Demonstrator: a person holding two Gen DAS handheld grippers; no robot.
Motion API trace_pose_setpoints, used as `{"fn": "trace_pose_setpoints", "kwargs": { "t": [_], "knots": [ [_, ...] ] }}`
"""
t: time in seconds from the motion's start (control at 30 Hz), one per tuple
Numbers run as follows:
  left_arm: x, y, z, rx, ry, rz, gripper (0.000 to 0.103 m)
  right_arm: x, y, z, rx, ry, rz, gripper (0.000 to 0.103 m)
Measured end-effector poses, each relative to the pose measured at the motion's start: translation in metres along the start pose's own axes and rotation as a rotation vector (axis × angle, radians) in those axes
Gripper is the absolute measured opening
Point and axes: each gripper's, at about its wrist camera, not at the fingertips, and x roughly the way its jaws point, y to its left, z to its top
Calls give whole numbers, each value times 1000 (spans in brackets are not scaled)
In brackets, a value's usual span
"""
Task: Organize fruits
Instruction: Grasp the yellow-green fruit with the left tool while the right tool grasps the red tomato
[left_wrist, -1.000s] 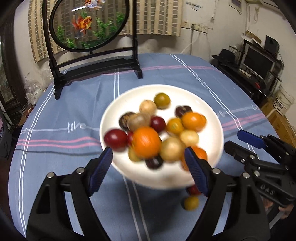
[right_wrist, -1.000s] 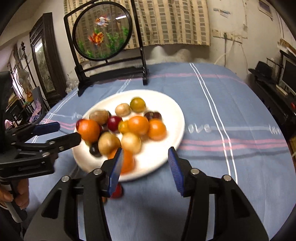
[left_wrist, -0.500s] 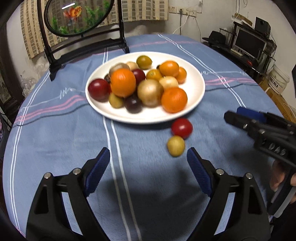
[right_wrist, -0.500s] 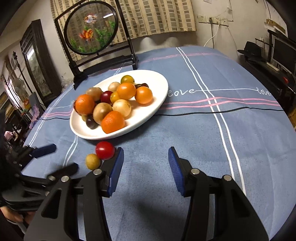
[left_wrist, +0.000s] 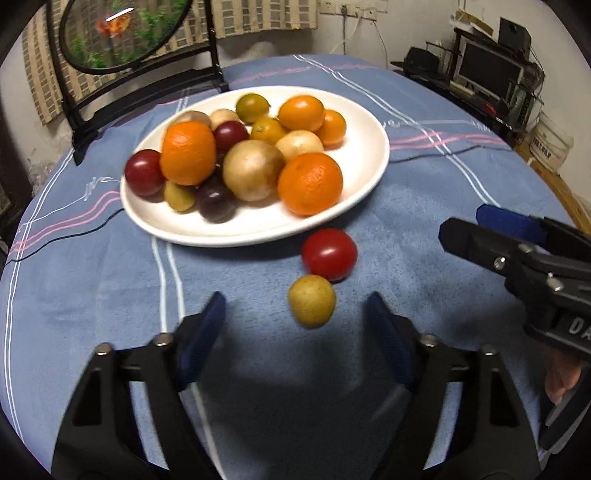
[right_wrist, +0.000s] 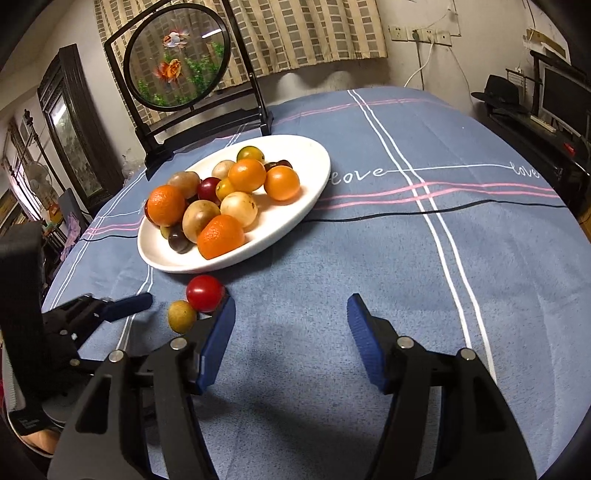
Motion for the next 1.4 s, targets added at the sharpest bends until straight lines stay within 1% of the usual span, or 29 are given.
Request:
{"fn": "trace_pose_setpoints", "kwargs": {
  "t": [0.03,0.1,0.13,0.17,0.33,0.47,0.53,0.7,0.8,0.87,1.03,1.07,1.13,1.17,1.23,1.27,1.4],
  "knots": [
    [4,1,0,-3,18,-28,61,0,0,0,1,-1,0,63],
    [2,2,0,-15,6,-33,43,1,-1,0,3,0,-1,63],
    [2,3,0,-15,3,-38,29,2,0,0,2,3,0,63],
    [2,4,0,-18,3,-50,27,2,1,0,-2,7,-1,63],
    [0,6,-2,-18,-2,-59,26,3,10,-2,-38,17,-2,63],
    [-12,15,-5,-17,-28,-38,26,5,23,-2,-88,33,-6,63],
    [-19,25,-9,-26,-42,-19,26,9,32,-1,-116,51,0,63],
    [-30,54,-19,-88,-69,11,26,21,57,0,-185,82,-9,63],
    [-26,70,-25,-139,-51,-10,26,33,74,0,-231,117,-21,64],
    [-25,76,-27,-155,-49,-14,26,41,83,1,-247,131,-41,64],
    [-26,77,-26,-160,-66,-27,26,56,93,9,-259,144,-73,63],
    [-25,77,-25,-160,-65,-29,26,59,95,9,-263,149,-81,61],
    [-24,78,-25,-163,-65,-33,26,66,98,10,-274,165,-87,49],
    [-25,78,-25,-164,-65,-34,26,69,99,9,-275,174,-89,42],
    [-24,78,-25,-165,-64,-36,26,73,100,8,-282,172,-116,38],
    [-24,78,-25,-166,-64,-38,26,74,99,8,-281,168,-123,33],
    [-24,78,-25,-164,-59,-36,26,70,91,6,-253,160,-110,32]
  ]
}}
